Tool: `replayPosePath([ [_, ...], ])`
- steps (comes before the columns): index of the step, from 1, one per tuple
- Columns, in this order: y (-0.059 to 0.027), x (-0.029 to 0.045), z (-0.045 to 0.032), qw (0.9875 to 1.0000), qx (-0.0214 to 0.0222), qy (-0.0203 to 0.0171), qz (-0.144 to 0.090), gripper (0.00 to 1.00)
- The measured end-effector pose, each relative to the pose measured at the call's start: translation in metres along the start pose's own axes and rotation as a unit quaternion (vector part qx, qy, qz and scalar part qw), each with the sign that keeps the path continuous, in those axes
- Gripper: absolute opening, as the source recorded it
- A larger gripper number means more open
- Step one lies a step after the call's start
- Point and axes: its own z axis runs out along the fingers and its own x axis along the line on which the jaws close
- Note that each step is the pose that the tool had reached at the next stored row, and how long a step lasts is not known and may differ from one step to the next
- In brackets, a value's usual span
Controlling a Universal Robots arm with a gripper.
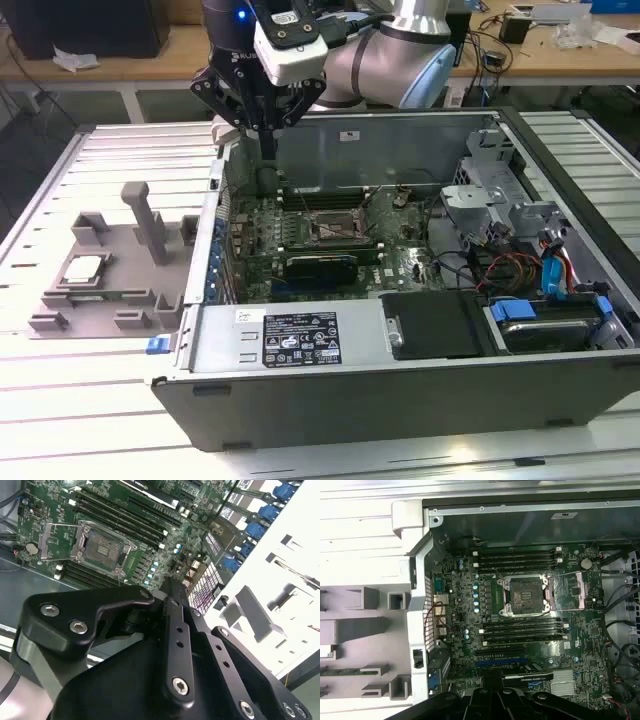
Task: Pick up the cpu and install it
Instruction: 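Reach for the cpu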
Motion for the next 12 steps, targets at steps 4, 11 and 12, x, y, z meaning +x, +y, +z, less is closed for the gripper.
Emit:
replayPosePath([
  [4,0.0,0.0,0.0,1.0,0.0,0.0,0.0,0.11],
  [11,0.0,0.0,0.0,1.0,0.0,0.0,0.0,0.11],
  [12,0.0,0.0,0.0,1.0,0.0,0.0,0.0,0.11],
])
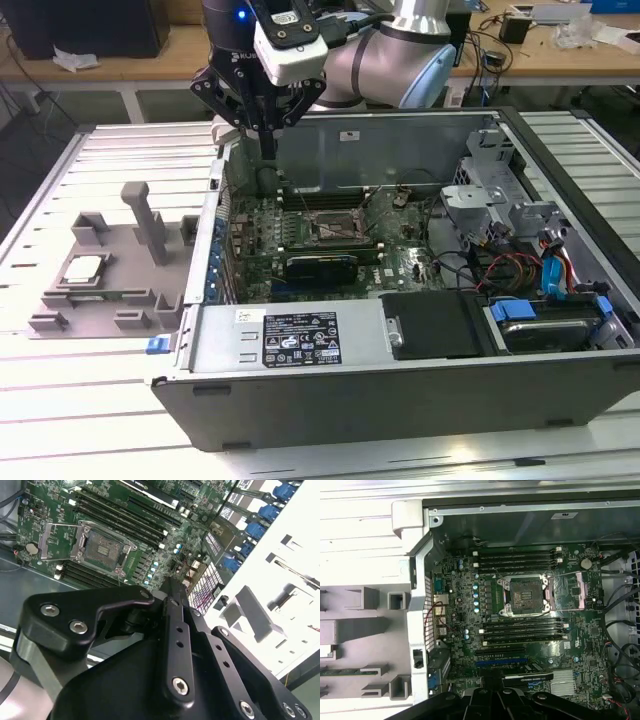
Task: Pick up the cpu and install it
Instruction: 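Reach for the cpu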
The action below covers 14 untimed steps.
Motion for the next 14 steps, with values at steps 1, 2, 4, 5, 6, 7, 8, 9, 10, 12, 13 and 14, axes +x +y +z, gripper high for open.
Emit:
replayPosePath([
  [1,0.0,0.0,0.0,1.0,0.0,0.0,0.0,0.11],
  [2,0.0,0.0001,0.0,1.0,0.0,0.0,0.0,0.11],
  [4,-0.0003,0.0042,-0.0001,1.0,0.0,0.0,0.0,0.11],
  [5,-0.0004,0.006,-0.0002,1.0,0.0,-0.0001,0.0,0.11],
  [6,-0.0006,0.0078,-0.0002,1.0,0.0,-0.0001,0.0,0.11],
  [7,-0.0007,0.0096,-0.0003,1.0,0.0,-0.0002,0.0,0.11],
  [8,-0.0008,0.0115,-0.0003,1.0,0.0,-0.0006,0.0,0.11],
  [9,-0.001,0.0137,-0.0004,1.0,-0.0001,-0.0011,0.0,0.11],
  [10,-0.0012,0.0158,-0.0004,1.0,-0.0001,-0.0017,0.0,0.11],
  [12,-0.0013,0.0181,-0.0005,1.0,-0.0002,-0.0024,0.0,0.11],
  [13,-0.0015,0.0196,-0.0005,1.0,-0.0002,-0.0028,0.0,0.11],
  [14,-0.0015,0.0207,-0.0006,1.0,-0.0002,-0.0032,0.0,0.11],
])
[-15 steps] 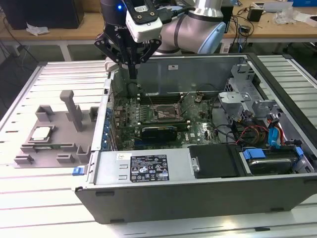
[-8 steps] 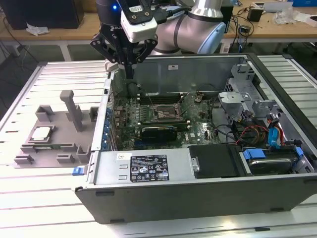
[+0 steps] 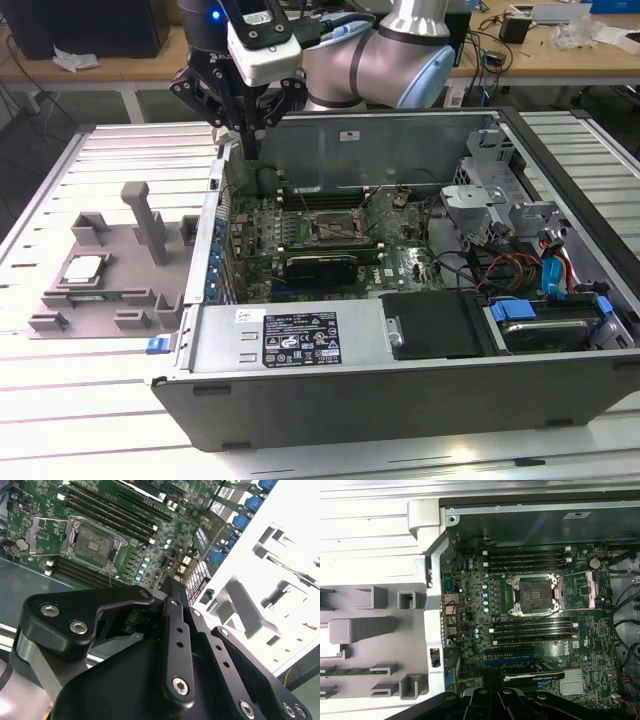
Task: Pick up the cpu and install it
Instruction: 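Reach for the cpu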
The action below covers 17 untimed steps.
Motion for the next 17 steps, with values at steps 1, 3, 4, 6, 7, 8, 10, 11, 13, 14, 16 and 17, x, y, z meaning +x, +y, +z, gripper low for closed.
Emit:
replayPosePath([
  [1,-0.0001,0.0014,0.0,1.0,-0.0001,-0.0004,0.0,0.11],
  [3,-0.0006,0.0087,-0.0003,1.0,-0.0002,-0.0027,0.0,0.11],
  [4,-0.0008,0.0103,-0.0004,1.0,-0.0002,-0.0032,0.0,0.11],
  [6,-0.001,0.0137,-0.0004,1.0,-0.0003,-0.0043,0.0,0.11],
  [7,-0.0013,0.0174,-0.0006,1.0,-0.0004,-0.0054,0.0,0.11],
  [8,-0.0015,0.0198,-0.0007,1.0,-0.0004,-0.0061,0.0,0.11],
  [10,-0.0017,0.0235,-0.0008,1.0,-0.0005,-0.0072,0.0,0.11],
  [11,-0.002,0.0264,-0.0009,1.0,-0.0006,-0.0081,0.0,0.11],
  [13,-0.0021,0.029,-0.001,1.0,-0.0007,-0.0087,0.0,0.11],
  [14,-0.0023,0.031,-0.001,1.0,-0.0007,-0.0092,0.0,0.11],
  [16,-0.0025,0.0341,-0.0011,1.0,-0.0008,-0.0098,0.0,0.11],
  [17,-0.0026,0.0355,-0.0012,0.9999,-0.0008,-0.0101,0.0,0.11],
])
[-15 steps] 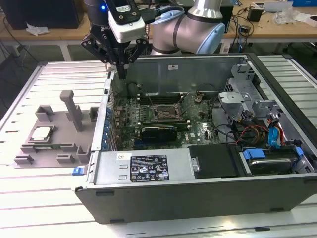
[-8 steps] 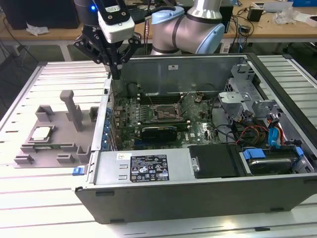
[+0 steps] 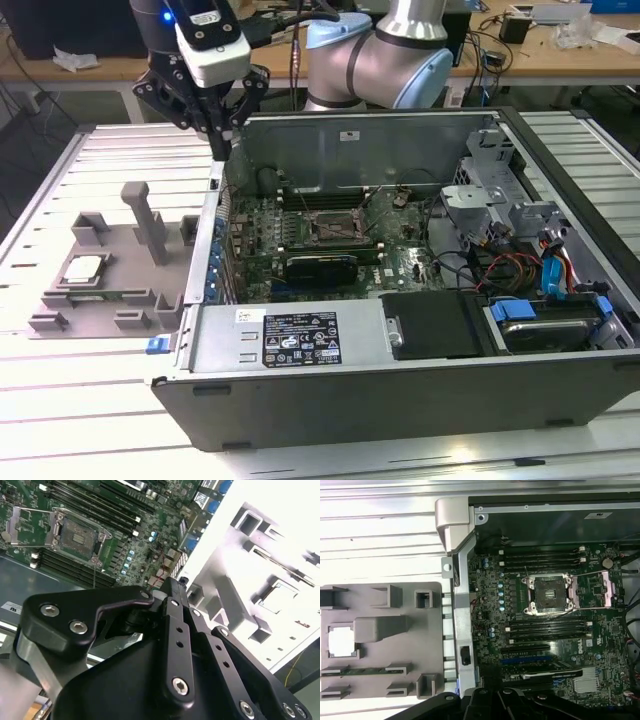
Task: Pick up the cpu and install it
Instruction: 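Reach for the cpu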
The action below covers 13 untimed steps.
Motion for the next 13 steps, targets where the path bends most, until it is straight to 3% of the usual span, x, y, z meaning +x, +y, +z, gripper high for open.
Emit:
replayPosePath([
  [13,-0.0022,0.0301,-0.0016,1.0,-0.0003,-0.0044,0.0,0.11],
])
